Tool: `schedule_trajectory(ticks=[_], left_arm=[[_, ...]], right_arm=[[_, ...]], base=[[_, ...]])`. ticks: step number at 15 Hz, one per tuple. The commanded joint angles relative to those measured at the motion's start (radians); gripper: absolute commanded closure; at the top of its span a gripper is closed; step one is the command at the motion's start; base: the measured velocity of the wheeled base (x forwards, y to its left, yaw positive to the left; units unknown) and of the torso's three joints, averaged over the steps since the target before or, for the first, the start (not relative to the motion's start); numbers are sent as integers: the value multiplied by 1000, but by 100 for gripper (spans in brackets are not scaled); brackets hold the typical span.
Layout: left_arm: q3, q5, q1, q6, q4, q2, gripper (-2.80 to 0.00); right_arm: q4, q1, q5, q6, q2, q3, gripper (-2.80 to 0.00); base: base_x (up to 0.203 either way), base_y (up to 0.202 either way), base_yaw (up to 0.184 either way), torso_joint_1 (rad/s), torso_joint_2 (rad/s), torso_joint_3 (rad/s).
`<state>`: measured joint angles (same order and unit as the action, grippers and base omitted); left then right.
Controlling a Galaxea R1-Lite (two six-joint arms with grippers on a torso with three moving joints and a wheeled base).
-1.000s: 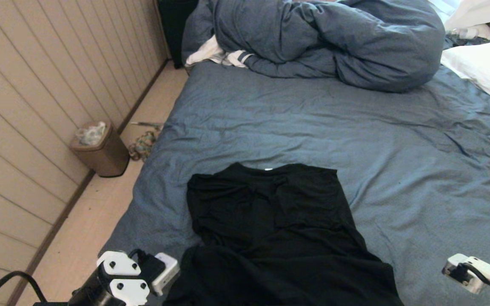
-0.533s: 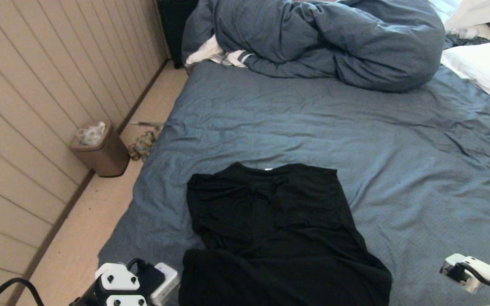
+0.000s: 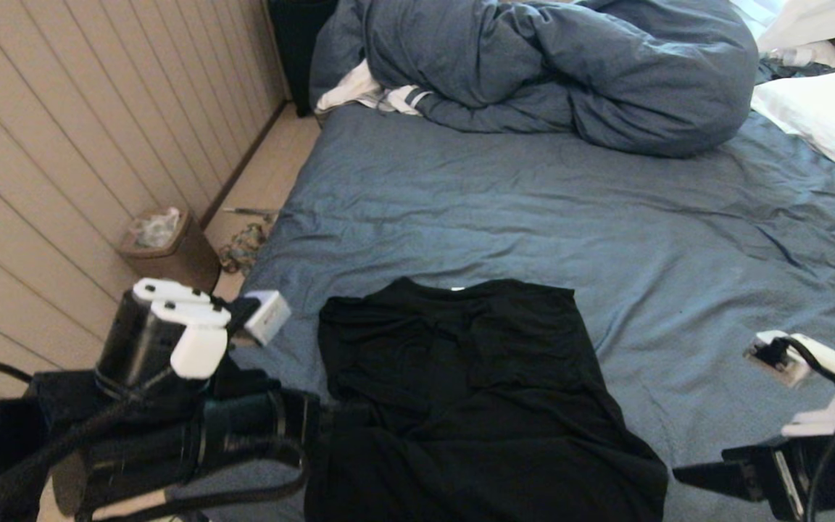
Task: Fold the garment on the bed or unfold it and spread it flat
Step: Unford the black T-shirt
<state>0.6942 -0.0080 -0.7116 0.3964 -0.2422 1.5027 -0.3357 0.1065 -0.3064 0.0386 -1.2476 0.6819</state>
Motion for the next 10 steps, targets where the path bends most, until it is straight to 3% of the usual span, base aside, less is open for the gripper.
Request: schedule_trajectory(ticks=[1, 4, 7, 10], left_arm=[[134, -44, 108, 3, 29, 57, -280], [262, -214, 273, 11, 46, 142, -280], [269, -213, 285, 20, -59, 182, -280], [278, -191, 285, 29, 6, 136, -280]], right_arm=[[-1, -16, -5, -16, -99, 100, 0], [0, -20, -39, -77, -158, 219, 0], [-1, -24, -91, -85, -185, 281, 0], [-2, -22, -92, -112, -217, 327, 0]], base=[[0, 0, 0, 0, 0, 0], [0, 0, 0, 0, 0, 0], [0, 0, 0, 0, 0, 0], [0, 0, 0, 0, 0, 0]])
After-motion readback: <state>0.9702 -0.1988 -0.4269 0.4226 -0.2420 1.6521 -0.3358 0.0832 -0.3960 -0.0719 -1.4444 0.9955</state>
